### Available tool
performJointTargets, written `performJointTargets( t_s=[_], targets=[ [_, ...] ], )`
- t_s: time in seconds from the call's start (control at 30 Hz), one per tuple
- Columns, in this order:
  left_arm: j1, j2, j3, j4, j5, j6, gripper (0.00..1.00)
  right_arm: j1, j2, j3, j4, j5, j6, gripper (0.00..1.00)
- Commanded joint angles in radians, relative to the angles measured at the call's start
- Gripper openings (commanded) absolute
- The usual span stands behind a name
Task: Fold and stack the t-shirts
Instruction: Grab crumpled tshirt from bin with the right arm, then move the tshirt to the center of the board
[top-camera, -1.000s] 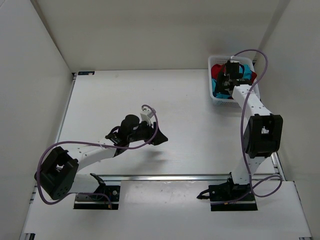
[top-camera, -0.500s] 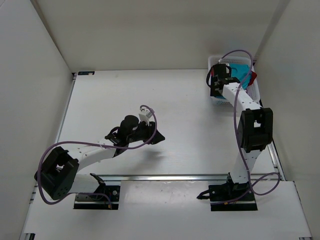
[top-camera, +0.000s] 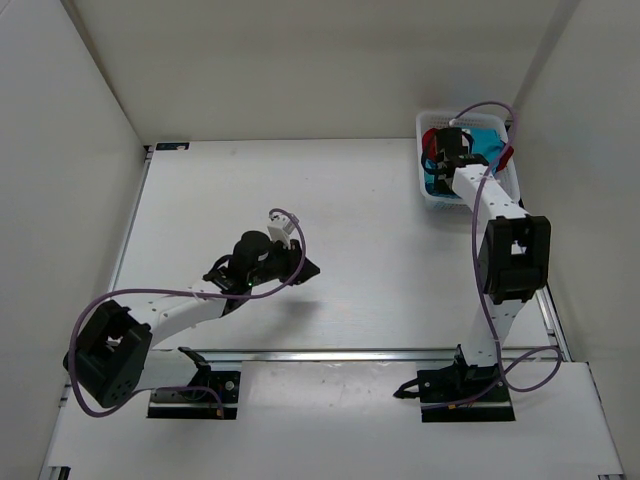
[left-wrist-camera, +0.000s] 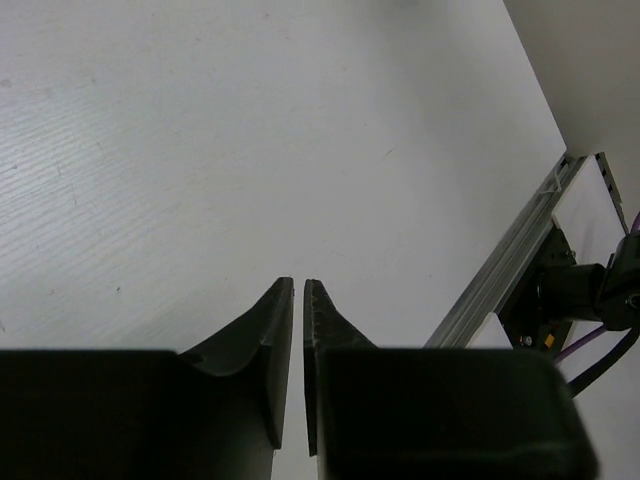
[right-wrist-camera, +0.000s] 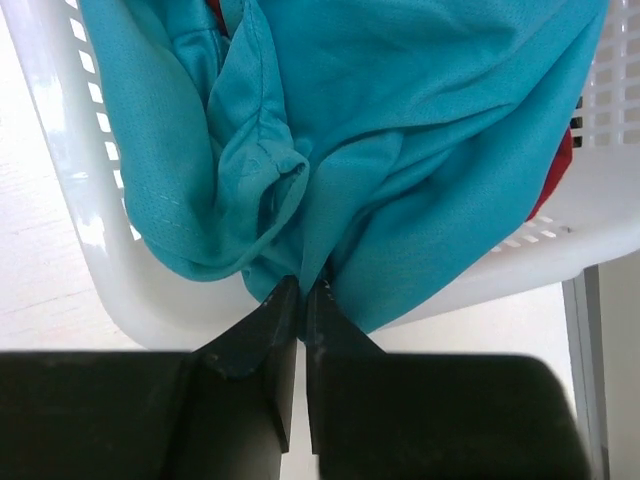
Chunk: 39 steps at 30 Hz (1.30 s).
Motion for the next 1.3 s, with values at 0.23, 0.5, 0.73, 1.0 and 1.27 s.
performJointTargets(
  t_s=[0.23,0.5,0.73,1.0,1.27],
  targets=[
    [0.046,-0.014,-0.003,0.056,0.102,-0.027,0.56,0.07,-0.251,0.304,-0.029,-0.073,0.005,0.0],
    [0.136,-0.02,-0.015,0.042,0.111,-0.096,0.7,0.24,-0.353,0.541,0.0,-0.47,0.023,0.01],
    [0.331,-0.131,-0.077,-0.004,0.077,-0.162,0.64,0.34,-0.365,0.555,0.161,-0.761,0.081,0.0],
    [0.557,-0.318,-0.141,-0.159,-0.007,-0.15,0.63,0.124,-0.545,-0.405,0.76,-1.048,0.379,0.02],
    [0.476,-0.27,-0.155,-0.204,-0.154,-0.104,0.62,0.152,-0.475,-0.547,0.542,-0.778,0.258,0.47]
  ],
)
